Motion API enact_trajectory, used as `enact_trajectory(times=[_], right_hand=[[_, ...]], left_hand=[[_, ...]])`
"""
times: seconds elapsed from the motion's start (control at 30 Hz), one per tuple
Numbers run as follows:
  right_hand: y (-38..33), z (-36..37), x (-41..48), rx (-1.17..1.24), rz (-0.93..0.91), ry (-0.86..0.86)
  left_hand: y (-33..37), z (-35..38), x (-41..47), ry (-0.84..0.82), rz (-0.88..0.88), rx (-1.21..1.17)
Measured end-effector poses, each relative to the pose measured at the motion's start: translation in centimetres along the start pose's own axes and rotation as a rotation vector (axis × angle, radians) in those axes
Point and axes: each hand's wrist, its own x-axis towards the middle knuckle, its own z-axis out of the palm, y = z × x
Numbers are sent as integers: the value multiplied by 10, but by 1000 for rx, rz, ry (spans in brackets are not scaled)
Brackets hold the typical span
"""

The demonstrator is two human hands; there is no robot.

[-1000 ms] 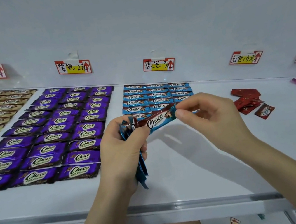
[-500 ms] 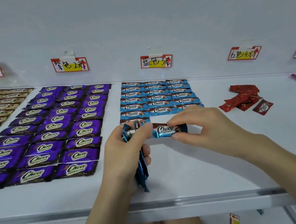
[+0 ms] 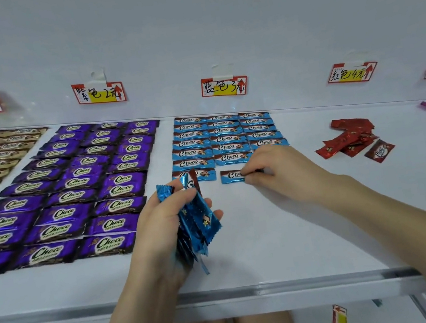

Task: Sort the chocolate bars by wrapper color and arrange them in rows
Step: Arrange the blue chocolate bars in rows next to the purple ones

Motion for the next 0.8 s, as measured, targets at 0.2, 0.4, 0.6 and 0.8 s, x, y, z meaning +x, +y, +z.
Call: enact_trajectory(times=[0.2, 0.4, 0.6, 0.8], right_hand=[[2, 1, 9, -9, 21, -21], [1, 1, 11, -22, 33, -25], [1, 3, 12, -45, 20, -14], [-2, 1, 12, -25, 19, -9]], left_hand=[[-2, -1, 1, -14, 0, 14], [-2, -3, 1, -59, 11, -16], [-2, -3, 2, -76, 11, -38], [-3, -3, 3, -60, 30, -42]])
